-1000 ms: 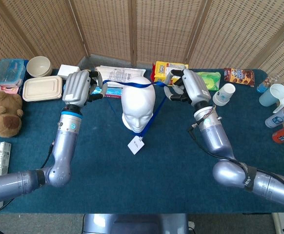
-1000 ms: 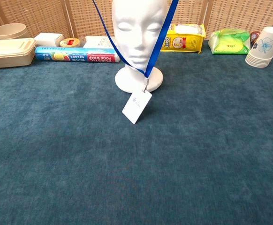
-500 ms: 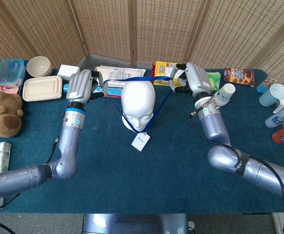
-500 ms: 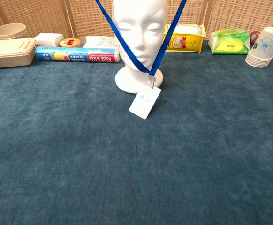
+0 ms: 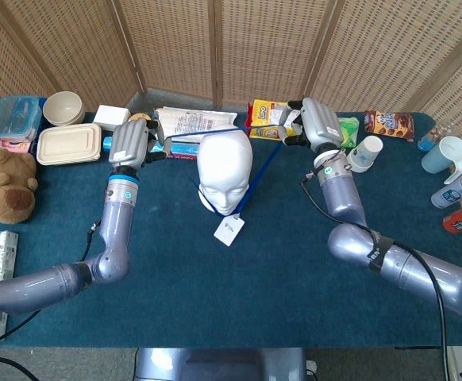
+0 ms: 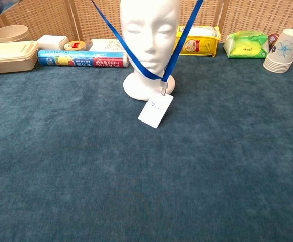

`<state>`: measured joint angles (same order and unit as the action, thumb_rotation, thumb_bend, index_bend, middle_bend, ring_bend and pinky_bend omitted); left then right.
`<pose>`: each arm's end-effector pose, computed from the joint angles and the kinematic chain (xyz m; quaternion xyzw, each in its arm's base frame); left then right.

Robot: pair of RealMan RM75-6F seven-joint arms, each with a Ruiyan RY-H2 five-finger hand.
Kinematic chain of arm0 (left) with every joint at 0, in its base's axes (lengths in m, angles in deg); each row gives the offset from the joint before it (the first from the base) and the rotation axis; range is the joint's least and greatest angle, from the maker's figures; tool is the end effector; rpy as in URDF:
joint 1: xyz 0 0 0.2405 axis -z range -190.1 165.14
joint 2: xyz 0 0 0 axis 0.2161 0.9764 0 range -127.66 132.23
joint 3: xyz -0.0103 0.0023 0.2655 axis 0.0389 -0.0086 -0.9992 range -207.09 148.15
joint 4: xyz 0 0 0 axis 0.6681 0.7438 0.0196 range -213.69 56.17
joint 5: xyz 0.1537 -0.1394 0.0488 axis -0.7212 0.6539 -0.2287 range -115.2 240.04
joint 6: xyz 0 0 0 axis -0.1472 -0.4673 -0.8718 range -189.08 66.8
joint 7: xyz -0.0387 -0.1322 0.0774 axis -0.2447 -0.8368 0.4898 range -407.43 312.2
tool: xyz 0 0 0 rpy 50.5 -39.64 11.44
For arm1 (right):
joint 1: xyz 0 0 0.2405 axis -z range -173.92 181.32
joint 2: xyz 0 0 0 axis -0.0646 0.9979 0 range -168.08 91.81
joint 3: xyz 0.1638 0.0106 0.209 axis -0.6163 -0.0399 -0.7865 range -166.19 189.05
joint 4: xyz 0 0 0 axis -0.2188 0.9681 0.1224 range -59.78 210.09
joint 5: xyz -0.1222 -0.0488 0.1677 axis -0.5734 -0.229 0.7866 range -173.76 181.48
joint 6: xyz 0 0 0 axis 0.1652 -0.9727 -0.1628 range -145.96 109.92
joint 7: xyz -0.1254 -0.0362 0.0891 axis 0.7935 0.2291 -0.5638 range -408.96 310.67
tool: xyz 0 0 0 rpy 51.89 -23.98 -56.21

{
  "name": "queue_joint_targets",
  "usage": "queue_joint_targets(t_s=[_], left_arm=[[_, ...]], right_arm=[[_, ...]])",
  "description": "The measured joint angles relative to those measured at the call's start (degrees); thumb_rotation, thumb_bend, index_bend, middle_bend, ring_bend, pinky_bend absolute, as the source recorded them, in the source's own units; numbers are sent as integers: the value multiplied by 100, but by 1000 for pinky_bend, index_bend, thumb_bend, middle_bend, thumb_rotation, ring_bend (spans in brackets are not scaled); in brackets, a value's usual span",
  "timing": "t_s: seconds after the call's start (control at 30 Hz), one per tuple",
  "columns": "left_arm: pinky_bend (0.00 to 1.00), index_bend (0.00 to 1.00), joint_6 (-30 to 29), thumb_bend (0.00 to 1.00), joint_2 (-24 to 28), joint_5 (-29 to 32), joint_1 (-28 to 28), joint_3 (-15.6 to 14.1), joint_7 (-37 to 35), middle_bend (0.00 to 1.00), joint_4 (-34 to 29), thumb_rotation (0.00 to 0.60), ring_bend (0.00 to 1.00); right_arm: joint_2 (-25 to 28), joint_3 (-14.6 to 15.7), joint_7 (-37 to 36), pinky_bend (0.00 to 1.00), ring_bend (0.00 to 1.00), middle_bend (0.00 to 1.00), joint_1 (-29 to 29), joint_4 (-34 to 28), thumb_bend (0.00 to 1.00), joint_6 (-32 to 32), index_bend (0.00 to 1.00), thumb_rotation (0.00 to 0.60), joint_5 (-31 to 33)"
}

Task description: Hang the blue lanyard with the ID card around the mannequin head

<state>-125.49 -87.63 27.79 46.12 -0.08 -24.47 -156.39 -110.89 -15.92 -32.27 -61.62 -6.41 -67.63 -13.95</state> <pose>-0.0648 0.4768 0.0631 -0.5340 -0.4510 -0.4963 0.5149 -0.0470 -0.5056 0.1323 0.5374 -0.5161 0.4817 0.4613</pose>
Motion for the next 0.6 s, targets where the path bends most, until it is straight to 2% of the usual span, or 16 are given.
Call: queue_joint_targets(t_s=[0.23,0.3,0.33,0.43,0.5,0.6], left_arm=[[1000,677,35,411,-108,-7,12,-38,-40,1000,198,592,1000],[990,664,31,362,-133,-14,14,-49,-29,986,230,597,985],[965,637,41,339,-134,-5,13,-51,-25,951,225,597,945],[774,408,156,238,-91,116,15,-69,78,626,152,562,597],[587,246,220,173,-40,212,27,-90,222,409,79,546,378],[365,140,319,115,61,334,43,-112,349,250,-75,548,183]], right_arm=[[-153,87,136,1000,1000,943,-118,257,476,36,665,600,49],[-187,118,198,1000,995,879,-152,315,467,35,637,600,38],[-201,135,232,988,966,829,-170,345,460,46,611,600,41],[-237,186,334,784,707,605,-234,466,434,187,490,600,122],[-255,210,367,599,526,464,-264,529,410,342,375,600,211],[-276,219,302,446,378,341,-272,624,383,609,273,575,261]])
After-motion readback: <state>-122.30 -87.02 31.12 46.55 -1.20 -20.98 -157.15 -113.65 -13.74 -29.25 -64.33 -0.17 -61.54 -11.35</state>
